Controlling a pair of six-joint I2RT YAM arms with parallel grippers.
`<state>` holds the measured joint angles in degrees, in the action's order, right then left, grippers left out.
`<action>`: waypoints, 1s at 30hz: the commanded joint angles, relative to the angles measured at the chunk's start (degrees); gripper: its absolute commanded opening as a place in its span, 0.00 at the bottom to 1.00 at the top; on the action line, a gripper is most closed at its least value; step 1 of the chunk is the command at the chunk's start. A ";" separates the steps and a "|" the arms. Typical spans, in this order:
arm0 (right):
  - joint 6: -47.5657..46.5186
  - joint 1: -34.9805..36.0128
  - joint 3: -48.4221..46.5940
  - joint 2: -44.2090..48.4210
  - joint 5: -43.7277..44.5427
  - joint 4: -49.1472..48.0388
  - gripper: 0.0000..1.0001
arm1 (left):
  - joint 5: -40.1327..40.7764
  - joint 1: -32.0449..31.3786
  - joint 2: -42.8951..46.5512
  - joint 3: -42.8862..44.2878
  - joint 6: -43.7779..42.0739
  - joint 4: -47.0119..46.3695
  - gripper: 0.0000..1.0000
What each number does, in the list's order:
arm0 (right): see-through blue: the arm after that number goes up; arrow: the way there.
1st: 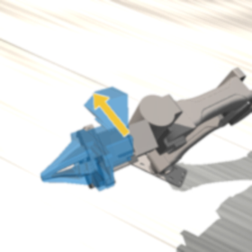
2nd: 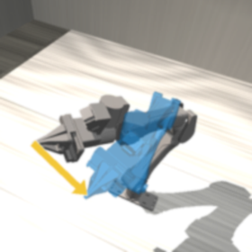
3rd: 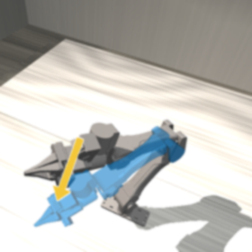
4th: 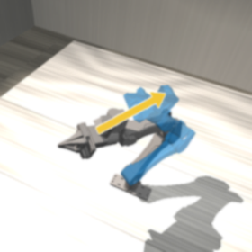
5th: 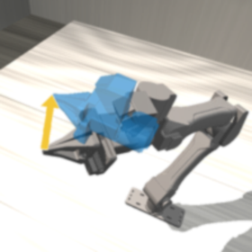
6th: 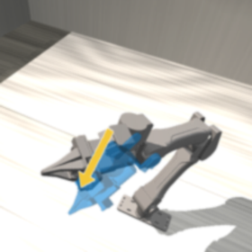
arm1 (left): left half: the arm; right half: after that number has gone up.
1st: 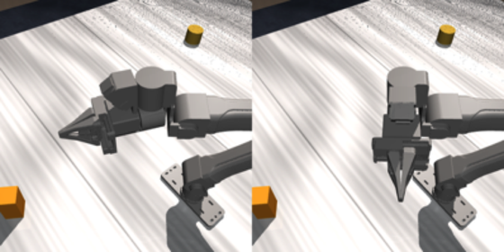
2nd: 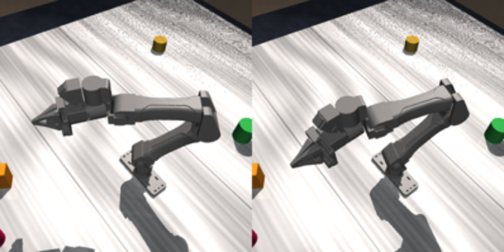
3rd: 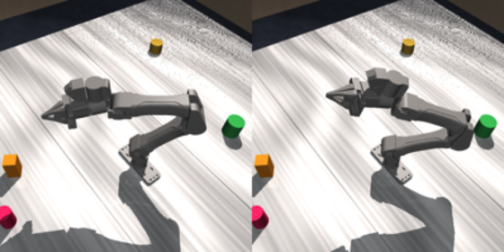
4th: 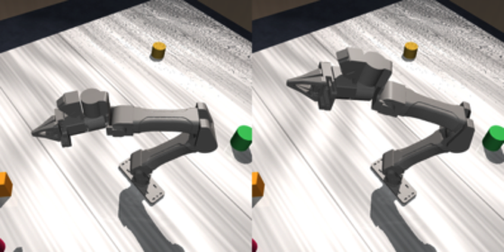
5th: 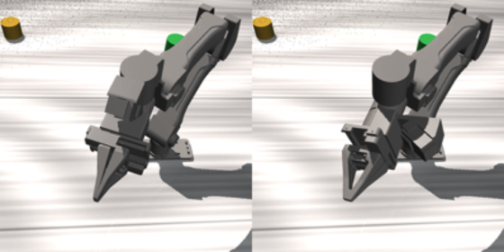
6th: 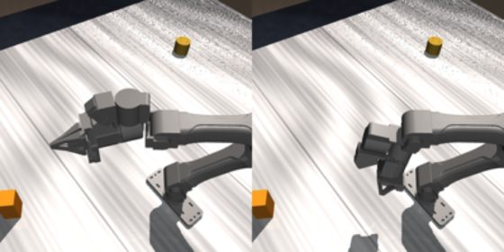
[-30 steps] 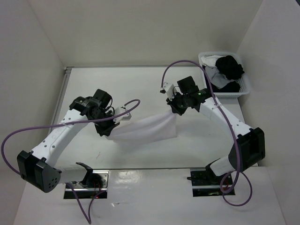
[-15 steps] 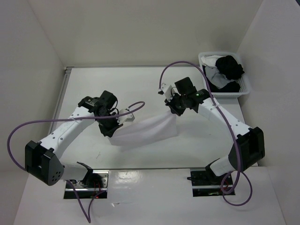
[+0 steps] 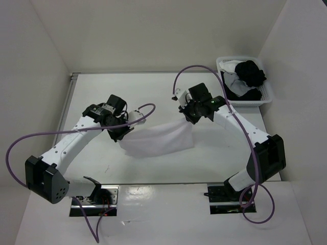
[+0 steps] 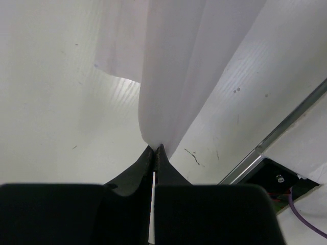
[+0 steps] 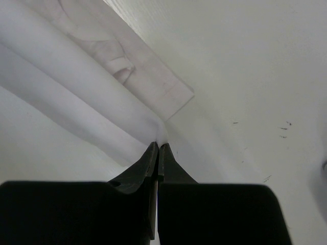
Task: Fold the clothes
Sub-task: Fold the tank top
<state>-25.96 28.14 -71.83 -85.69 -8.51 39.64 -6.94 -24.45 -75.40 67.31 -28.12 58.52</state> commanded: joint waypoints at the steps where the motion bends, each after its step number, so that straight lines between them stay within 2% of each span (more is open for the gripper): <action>1: 0.91 0.34 -3.05 2.10 0.69 -2.46 0.00 | 3.24 0.45 3.76 2.74 2.36 -0.69 0.00; 4: 1.43 0.34 -2.43 3.69 0.69 -2.46 0.00 | 7.27 0.45 5.96 2.22 3.94 -1.47 0.00; 7: 1.43 0.34 -1.39 4.30 0.69 -1.94 0.00 | 7.99 0.45 7.37 1.69 4.48 -1.48 0.00; 12: 1.43 0.34 -1.38 5.45 -0.36 -0.79 0.00 | 1.32 -1.39 6.84 1.69 1.23 6.06 0.00; 17: 0.38 0.34 -1.38 5.97 -0.97 0.44 0.00 | -4.82 -1.92 2.28 1.69 -2.46 12.30 0.00; 24: -0.24 0.34 -0.85 5.97 -0.98 0.45 0.00 | -4.67 -1.92 0.25 -0.15 -3.70 12.93 0.00; 30: -0.24 0.34 -0.33 3.78 0.69 -1.41 0.00 | -4.13 -1.92 0.25 -1.83 -3.70 9.86 0.00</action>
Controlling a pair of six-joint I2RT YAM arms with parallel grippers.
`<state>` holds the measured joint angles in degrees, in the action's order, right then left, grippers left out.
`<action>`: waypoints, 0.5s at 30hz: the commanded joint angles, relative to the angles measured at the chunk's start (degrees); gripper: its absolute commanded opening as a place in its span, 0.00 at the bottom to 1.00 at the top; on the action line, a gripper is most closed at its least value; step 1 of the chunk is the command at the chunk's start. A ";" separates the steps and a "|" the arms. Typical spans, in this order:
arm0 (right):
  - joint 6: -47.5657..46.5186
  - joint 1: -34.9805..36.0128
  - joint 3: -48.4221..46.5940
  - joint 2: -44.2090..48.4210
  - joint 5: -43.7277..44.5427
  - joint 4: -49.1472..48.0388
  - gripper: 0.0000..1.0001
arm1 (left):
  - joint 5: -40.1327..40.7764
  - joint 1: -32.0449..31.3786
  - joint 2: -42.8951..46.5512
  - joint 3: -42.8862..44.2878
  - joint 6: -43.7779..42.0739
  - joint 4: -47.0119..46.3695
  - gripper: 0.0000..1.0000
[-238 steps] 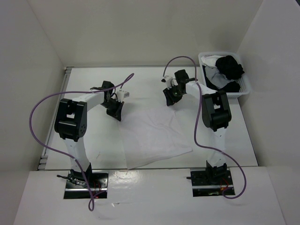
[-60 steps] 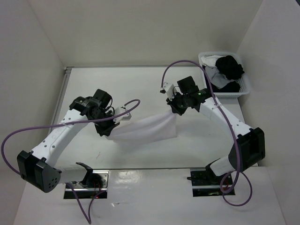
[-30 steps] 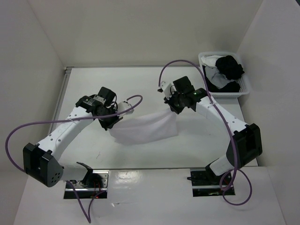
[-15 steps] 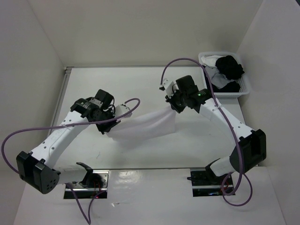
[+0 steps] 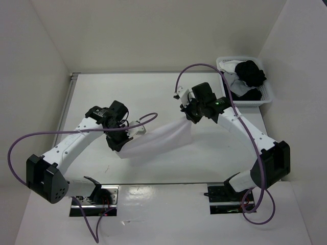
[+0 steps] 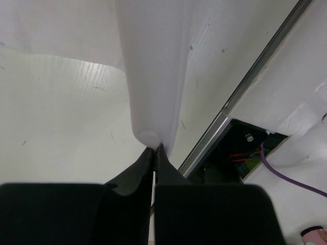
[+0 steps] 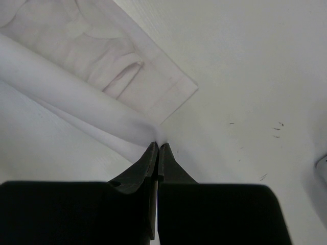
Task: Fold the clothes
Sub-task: Fold the tank top
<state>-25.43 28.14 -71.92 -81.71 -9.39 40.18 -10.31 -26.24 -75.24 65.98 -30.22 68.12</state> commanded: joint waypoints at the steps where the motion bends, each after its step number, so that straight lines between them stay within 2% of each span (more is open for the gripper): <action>1: -0.24 0.34 -0.24 -0.20 1.57 -1.95 0.00 | -1.90 -0.13 0.10 -0.50 -1.60 0.78 0.00; 4: -0.23 0.34 -0.77 -0.73 0.17 -1.95 0.00 | -4.89 -0.13 0.62 1.35 -2.21 2.89 0.00; 8: -0.23 0.34 -0.77 -1.43 0.16 -2.65 0.00 | 1.50 -0.66 1.41 -1.02 -0.55 -0.70 0.02; 15: 0.29 0.34 -0.77 -2.57 -0.46 -2.65 0.00 | 4.07 -0.66 -8.16 -3.84 -0.02 -7.54 0.00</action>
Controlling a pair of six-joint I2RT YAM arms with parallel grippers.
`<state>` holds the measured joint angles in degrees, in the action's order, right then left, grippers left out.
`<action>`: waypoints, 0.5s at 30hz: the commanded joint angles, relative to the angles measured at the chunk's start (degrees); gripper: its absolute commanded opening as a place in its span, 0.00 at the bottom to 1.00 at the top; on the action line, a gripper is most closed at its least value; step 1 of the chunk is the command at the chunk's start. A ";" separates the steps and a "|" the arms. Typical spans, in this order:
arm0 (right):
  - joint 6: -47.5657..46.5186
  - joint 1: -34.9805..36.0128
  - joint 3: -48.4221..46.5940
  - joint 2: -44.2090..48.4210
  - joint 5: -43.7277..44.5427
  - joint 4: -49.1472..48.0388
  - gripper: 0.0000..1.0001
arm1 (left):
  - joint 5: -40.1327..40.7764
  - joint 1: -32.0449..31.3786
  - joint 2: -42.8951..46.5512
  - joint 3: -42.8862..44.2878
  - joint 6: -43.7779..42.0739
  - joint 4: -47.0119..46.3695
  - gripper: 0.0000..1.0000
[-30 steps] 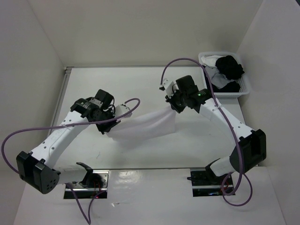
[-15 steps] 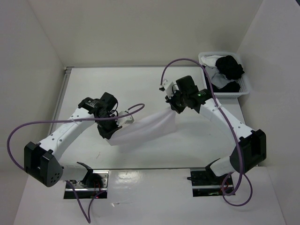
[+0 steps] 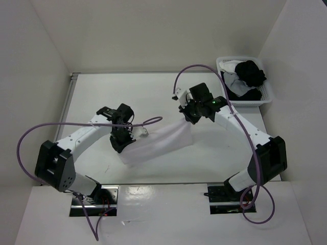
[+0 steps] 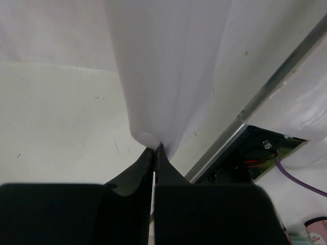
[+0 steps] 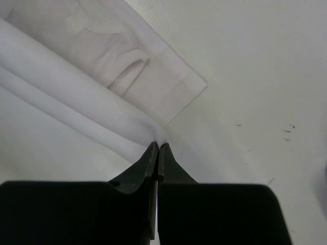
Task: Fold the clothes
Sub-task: Fold the tank top
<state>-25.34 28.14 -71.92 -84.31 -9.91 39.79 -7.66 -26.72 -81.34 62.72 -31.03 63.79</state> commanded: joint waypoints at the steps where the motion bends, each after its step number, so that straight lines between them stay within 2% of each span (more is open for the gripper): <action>1: 0.21 0.86 -0.77 0.03 0.07 -2.26 0.00 | 1.42 -0.17 -2.76 -0.58 0.79 -3.84 0.00; 9: 0.21 0.86 -0.24 1.34 0.07 -2.26 0.00 | 0.37 -0.17 -9.35 1.09 2.11 -7.72 0.00; 12: 0.21 0.86 -0.24 2.57 0.07 -2.26 0.00 | 0.37 -0.17 -9.36 3.46 2.73 -7.11 0.00; 15: 0.21 0.86 -0.24 4.68 1.12 -1.65 0.00 | 2.38 -0.17 -4.55 6.97 3.96 -5.70 0.00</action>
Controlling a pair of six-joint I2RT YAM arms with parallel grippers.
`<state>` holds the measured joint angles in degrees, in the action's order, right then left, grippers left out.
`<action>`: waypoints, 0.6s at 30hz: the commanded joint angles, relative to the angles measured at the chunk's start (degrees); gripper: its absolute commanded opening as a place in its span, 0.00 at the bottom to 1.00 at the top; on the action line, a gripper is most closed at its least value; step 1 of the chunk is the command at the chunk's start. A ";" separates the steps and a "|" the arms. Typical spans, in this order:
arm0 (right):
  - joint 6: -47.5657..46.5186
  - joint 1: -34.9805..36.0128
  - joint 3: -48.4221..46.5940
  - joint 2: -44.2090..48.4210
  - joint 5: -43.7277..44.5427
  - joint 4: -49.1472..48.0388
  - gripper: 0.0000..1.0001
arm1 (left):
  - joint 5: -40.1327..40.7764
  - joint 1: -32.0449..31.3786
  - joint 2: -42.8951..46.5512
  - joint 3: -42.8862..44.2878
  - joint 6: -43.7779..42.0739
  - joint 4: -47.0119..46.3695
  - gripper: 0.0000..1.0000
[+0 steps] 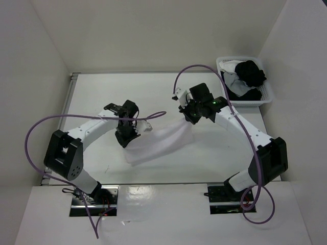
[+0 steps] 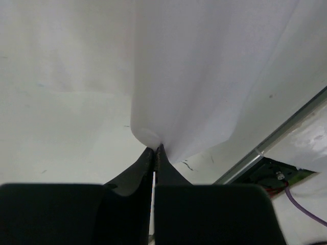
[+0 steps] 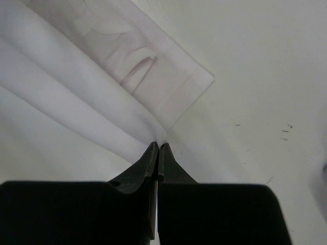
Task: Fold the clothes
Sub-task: Fold the tank top
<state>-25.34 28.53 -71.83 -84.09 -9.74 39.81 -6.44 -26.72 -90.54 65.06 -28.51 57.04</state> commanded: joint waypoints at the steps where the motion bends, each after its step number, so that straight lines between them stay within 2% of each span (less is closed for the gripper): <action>1: 0.21 0.47 -0.33 5.07 0.95 -1.67 0.00 | 1.77 -0.17 8.33 5.68 1.96 1.06 0.00; 6: 0.73 0.47 0.29 8.50 1.56 -1.67 0.00 | 6.60 -0.17 17.93 9.56 3.20 1.24 0.00; 10: 1.26 0.47 0.29 8.51 1.04 -1.67 0.00 | 11.78 0.35 22.69 7.28 3.82 -1.57 0.00; 18: 0.65 0.47 0.29 9.04 -1.16 0.79 0.00 | 6.88 0.88 21.99 2.88 1.54 1.41 0.00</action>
<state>-24.91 28.53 -71.33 -76.62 -9.74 40.01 2.33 -26.06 -68.84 68.42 -26.52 56.07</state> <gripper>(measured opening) 0.015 0.009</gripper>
